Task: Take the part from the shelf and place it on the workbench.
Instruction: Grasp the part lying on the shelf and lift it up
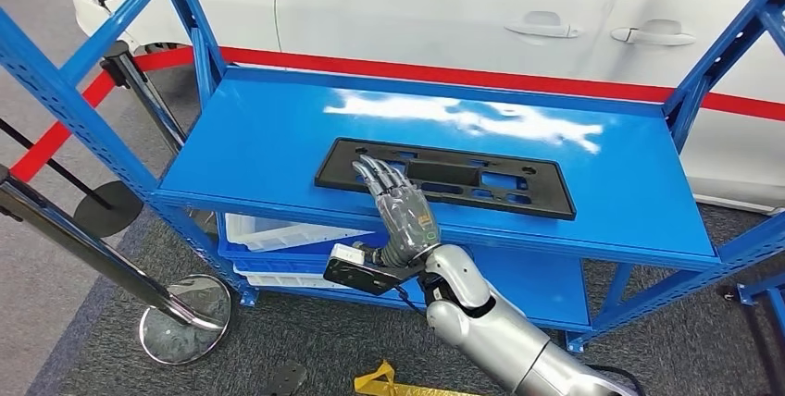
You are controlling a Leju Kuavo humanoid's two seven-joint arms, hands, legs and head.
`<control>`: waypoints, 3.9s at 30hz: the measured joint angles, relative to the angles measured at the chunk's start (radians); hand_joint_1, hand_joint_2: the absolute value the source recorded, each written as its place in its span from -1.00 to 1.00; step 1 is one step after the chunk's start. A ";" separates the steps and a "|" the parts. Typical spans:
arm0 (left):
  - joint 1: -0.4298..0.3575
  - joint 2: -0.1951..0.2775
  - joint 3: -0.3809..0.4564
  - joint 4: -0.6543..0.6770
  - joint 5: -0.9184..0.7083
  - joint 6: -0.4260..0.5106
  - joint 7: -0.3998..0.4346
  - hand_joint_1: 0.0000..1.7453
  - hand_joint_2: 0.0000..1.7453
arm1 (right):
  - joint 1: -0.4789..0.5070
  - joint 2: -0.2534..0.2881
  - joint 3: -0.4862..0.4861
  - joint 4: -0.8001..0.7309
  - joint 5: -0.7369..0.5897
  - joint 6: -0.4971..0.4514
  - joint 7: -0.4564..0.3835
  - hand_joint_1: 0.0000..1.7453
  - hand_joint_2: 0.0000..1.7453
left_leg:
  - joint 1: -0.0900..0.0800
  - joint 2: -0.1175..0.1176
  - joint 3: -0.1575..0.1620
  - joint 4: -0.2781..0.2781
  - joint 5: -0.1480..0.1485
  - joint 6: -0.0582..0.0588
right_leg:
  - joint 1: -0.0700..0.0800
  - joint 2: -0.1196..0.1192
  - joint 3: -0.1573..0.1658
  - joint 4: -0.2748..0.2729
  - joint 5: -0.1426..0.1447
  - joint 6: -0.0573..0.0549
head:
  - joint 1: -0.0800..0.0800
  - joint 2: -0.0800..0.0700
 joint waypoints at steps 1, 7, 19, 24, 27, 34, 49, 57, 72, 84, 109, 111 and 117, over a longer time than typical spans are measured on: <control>-0.001 0.000 0.000 0.000 -0.003 -0.001 0.002 -1.00 -1.00 | -0.013 0.006 0.008 0.018 0.032 -0.003 0.011 -1.00 1.00 | -0.002 0.000 -0.003 0.007 -0.004 -0.004 | 0.000 0.000 0.023 -0.052 0.019 -0.003 | -0.001 0.000; -0.010 -0.001 0.000 0.000 -0.021 -0.012 0.015 -1.00 -1.00 | -0.092 0.054 0.040 0.144 0.140 -0.001 0.036 -1.00 1.00 | 0.000 0.001 -0.026 0.049 -0.033 -0.032 | 0.000 0.001 0.043 -0.101 0.033 -0.025 | -0.004 0.000; -0.022 -0.007 -0.006 0.000 -0.040 -0.018 0.027 -1.00 -1.00 | -0.174 0.118 0.065 0.351 0.241 -0.032 0.058 -1.00 1.00 | -0.004 0.001 -0.012 0.004 0.000 -0.026 | 0.004 0.006 0.048 -0.106 0.030 -0.018 | -0.007 0.000; -0.023 -0.012 -0.007 0.000 -0.042 -0.014 0.027 -1.00 -1.00 | -0.187 0.122 0.066 0.395 0.286 -0.048 0.087 -1.00 1.00 | 0.004 0.004 0.008 -0.020 0.008 0.001 | 0.002 0.003 -0.010 0.024 -0.045 0.002 | -0.006 0.000; -0.023 -0.018 -0.007 0.000 -0.037 -0.013 0.026 -1.00 -1.00 | -0.191 0.122 0.066 0.427 0.294 -0.054 0.094 -1.00 1.00 | 0.004 0.003 0.008 -0.016 0.004 0.006 | -0.002 0.002 -0.088 0.170 -0.089 0.009 | -0.005 0.000; -0.025 -0.028 -0.007 0.000 -0.037 -0.014 0.029 -1.00 -1.00 | -0.230 0.134 0.066 0.501 0.288 -0.040 0.093 -1.00 1.00 | 0.003 0.001 -0.006 0.028 -0.025 -0.024 | -0.006 0.005 0.020 -0.077 0.028 0.001 | -0.006 0.000; -0.029 -0.033 -0.008 0.000 -0.057 -0.019 0.035 -1.00 -1.00 | -0.284 0.140 0.066 0.617 0.298 -0.017 0.126 -1.00 1.00 | -0.003 0.003 -0.019 0.023 -0.008 -0.019 | -0.001 0.013 0.033 -0.090 0.031 -0.017 | -0.012 0.000; -0.028 -0.036 -0.008 0.000 -0.064 -0.022 0.036 -1.00 -1.00 | -0.300 0.117 0.066 0.657 0.305 0.009 0.145 -1.00 1.00 | 0.003 0.007 0.003 -0.013 0.007 0.007 | -0.001 0.007 -0.081 0.151 -0.084 0.012 | -0.010 0.000; -0.016 -0.036 -0.008 0.001 -0.068 -0.023 0.040 -1.00 -1.00 | -0.320 0.072 0.066 0.691 0.358 0.056 0.241 1.00 1.00 | 0.007 0.005 -0.116 0.266 -0.138 -0.048 | -0.007 0.004 0.031 -0.096 0.043 -0.026 | -0.015 0.000; -0.012 -0.034 -0.008 0.006 -0.076 0.004 0.005 -1.00 -1.00 | -0.334 0.057 0.066 0.713 0.375 0.250 0.252 1.00 1.00 | 0.003 0.007 0.027 -0.018 -0.005 -0.001 | -0.004 0.005 0.017 -0.060 0.018 0.010 | -0.012 0.000; -0.011 -0.032 -0.008 0.010 -0.079 0.056 -0.040 -1.00 1.00 | -0.350 0.052 0.066 0.720 0.315 0.277 0.179 1.00 1.00 | 0.008 0.005 0.034 0.018 -0.034 -0.035 | -0.004 -0.003 0.048 -0.104 0.045 -0.015 | -0.018 0.000; -0.011 -0.032 -0.008 0.010 -0.080 0.056 -0.038 -1.00 1.00 | -0.350 0.050 0.065 0.721 0.305 0.265 0.177 1.00 1.00 | 0.002 0.005 0.039 0.002 -0.033 -0.027 | -0.005 -0.002 0.047 -0.108 0.050 -0.003 | -0.018 0.000; -0.011 -0.029 -0.008 0.010 -0.095 0.075 -0.050 -1.00 1.00 | -0.322 0.036 0.043 0.707 0.226 0.077 0.103 1.00 1.00 | 0.006 0.012 0.048 -0.029 -0.010 0.003 | -0.008 0.000 -0.047 0.084 -0.057 0.017 | -0.012 0.000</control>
